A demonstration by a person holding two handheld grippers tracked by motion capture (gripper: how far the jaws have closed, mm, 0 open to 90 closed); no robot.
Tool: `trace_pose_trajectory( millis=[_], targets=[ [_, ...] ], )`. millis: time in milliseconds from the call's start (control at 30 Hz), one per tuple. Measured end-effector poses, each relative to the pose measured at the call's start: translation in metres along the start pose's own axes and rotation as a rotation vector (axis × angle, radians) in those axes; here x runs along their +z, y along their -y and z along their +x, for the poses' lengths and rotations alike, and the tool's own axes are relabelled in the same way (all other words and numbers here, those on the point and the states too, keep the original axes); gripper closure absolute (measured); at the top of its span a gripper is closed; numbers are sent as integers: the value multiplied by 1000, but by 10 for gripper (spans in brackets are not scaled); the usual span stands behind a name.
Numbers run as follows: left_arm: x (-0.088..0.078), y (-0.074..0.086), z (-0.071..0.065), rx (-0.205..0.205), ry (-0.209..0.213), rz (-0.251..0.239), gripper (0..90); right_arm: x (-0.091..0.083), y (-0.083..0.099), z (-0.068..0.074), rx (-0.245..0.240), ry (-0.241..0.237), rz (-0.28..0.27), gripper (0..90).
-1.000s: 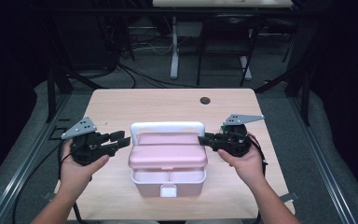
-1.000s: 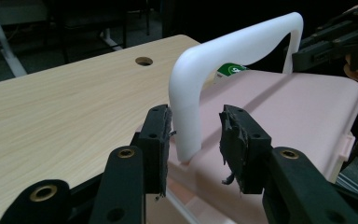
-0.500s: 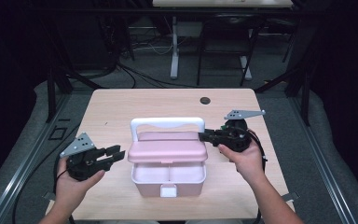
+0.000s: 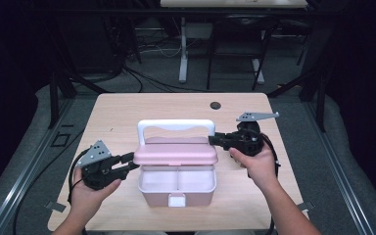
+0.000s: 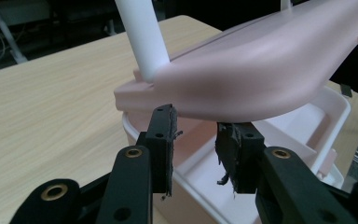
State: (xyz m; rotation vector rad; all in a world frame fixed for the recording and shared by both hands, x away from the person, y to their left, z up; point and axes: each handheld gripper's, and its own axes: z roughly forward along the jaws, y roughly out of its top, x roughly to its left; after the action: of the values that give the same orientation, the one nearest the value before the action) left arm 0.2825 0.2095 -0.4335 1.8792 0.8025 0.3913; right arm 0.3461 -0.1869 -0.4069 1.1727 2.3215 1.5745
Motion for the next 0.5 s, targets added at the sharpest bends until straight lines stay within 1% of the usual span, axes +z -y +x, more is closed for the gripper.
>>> trace_pose_trajectory(
  millis=[67, 100, 167, 200, 267, 300, 333, 367, 467, 500],
  targets=[
    [1, -3, 1, 0, -5, -12, 667, 0, -2, -2, 5, -5, -4, 744],
    [1, -5, 1, -3, -6, -19, 668, 1, -3, -2, 7, 7, -5, 741],
    [1, -6, 3, -6, -6, -27, 675, 2, -4, -3, 10, -2, -14, 739],
    [1, -9, 5, -23, -4, -44, 679, 3, -6, -5, 21, 4, -18, 730],
    [2, -13, 7, -28, -1, -50, 683, 3, -9, -6, 18, 7, -22, 715],
    [2, -15, 8, -30, -2, -52, 685, 3, -10, -7, 20, 16, -37, 699],
    [2, -17, 9, -27, -1, -54, 686, 1, -12, -7, 24, 19, -39, 689],
    [3, -19, 10, -27, -3, -52, 687, 1, -13, -8, 23, 33, -50, 687],
    [4, -23, 11, -28, -6, -60, 690, -4, -15, -13, 34, 57, -56, 677],
    [5, -26, 14, -34, -4, -65, 693, -6, -16, -14, 37, 72, -57, 674]
  ],
)
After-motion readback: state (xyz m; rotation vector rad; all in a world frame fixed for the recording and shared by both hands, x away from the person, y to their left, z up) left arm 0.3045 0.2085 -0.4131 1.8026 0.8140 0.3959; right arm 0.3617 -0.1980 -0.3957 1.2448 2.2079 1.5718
